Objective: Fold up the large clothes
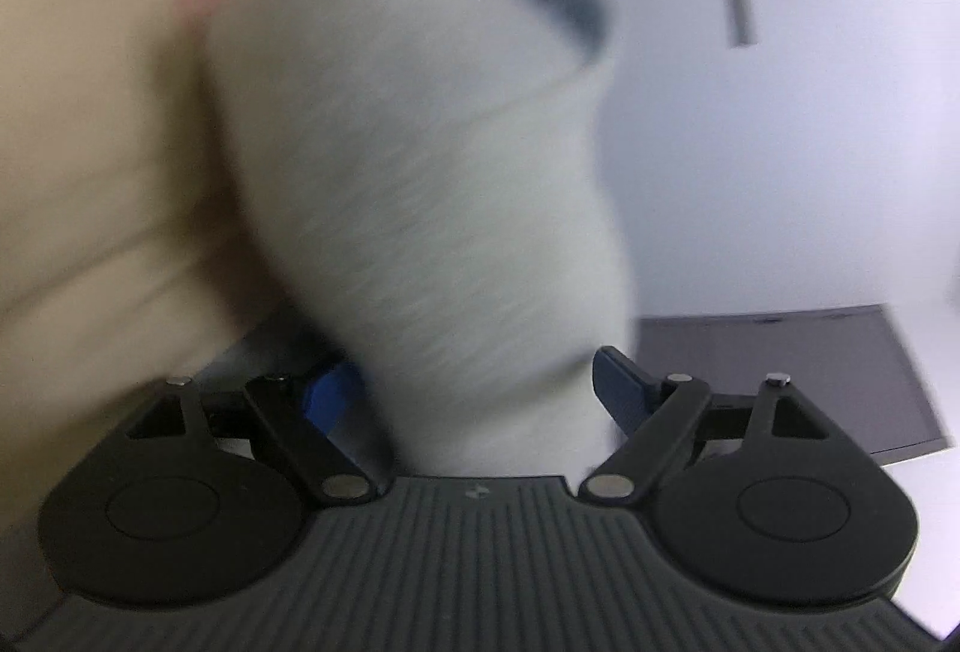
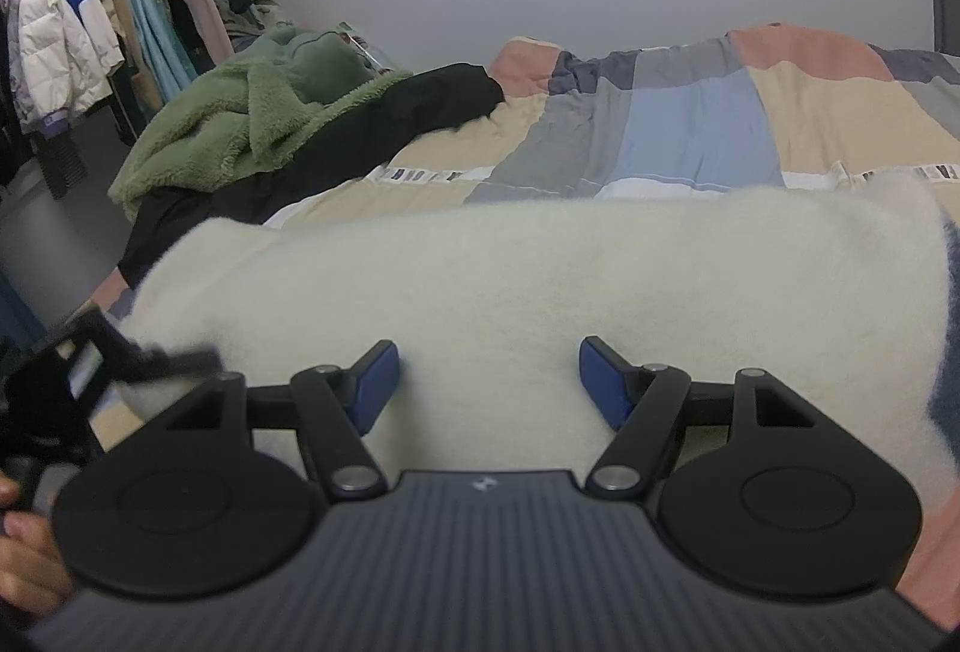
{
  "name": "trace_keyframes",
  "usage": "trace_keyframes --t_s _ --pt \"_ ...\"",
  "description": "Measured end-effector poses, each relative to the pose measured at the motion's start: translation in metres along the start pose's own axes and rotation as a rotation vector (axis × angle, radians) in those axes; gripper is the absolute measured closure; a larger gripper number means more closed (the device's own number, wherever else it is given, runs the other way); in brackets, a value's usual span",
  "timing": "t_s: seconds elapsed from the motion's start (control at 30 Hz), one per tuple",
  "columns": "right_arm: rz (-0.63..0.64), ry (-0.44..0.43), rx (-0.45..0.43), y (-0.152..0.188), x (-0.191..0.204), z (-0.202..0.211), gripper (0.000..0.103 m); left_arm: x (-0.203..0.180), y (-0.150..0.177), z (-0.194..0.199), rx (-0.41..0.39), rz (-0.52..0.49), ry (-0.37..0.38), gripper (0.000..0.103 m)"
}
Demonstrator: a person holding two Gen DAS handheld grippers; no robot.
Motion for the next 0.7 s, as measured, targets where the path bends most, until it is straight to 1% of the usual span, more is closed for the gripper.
trace_keyframes --t_s 0.07,0.1,0.23,0.3,0.4,0.43,0.47,0.5,0.57,0.6,0.63,0.7 --pt "-0.010 -0.006 0.000 0.000 -0.001 0.001 0.034 -0.004 -0.001 0.001 -0.012 -0.011 0.022 0.016" --pt "-0.016 -0.008 -0.001 0.000 -0.002 0.001 0.034 -0.003 0.000 0.001 -0.013 -0.011 0.022 0.016" --pt "-0.038 -0.013 0.001 -0.001 -0.004 0.001 0.034 0.004 0.005 -0.007 -0.003 0.000 -0.007 0.018" --pt "-0.043 -0.016 0.001 -0.001 -0.004 0.002 0.034 0.006 0.004 -0.011 -0.007 0.005 -0.003 0.018" --pt "-0.089 -0.057 0.019 -0.001 0.000 0.008 0.033 0.004 0.006 -0.017 -0.017 -0.012 0.000 0.018" --pt "-0.126 -0.092 0.030 0.000 0.001 0.012 0.032 0.004 0.006 -0.018 -0.020 -0.010 -0.007 0.022" --pt "-0.160 -0.131 0.039 0.002 0.002 0.015 0.027 0.006 0.010 -0.012 -0.023 -0.007 -0.022 0.030" --pt "-0.202 -0.182 0.052 0.004 0.004 0.018 0.024 0.007 0.013 -0.007 -0.023 -0.006 -0.042 0.035" --pt "-0.311 -0.253 0.089 0.011 0.004 0.017 0.022 0.002 0.015 -0.009 -0.021 -0.016 -0.066 0.045" --pt "-0.377 -0.281 0.116 0.015 0.002 0.015 0.020 0.001 0.016 -0.009 -0.021 -0.022 -0.069 0.047" --pt "-0.434 -0.308 0.140 0.020 0.001 0.013 0.019 -0.001 0.017 -0.007 -0.023 -0.031 -0.069 0.052" --pt "-0.544 -0.360 0.183 0.031 -0.003 0.007 0.009 -0.006 0.018 -0.005 -0.031 -0.056 -0.070 0.057"
Point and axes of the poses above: each gripper's, at about its wrist camera, not at the fingertips, and z roughly against the way its jaws point, x to its left, y to its underside, the point moved 1 cm from there along -z, roughly the way its jaws point, and after that the axes turned 7 degrees about -z, right-handed, at the moved point
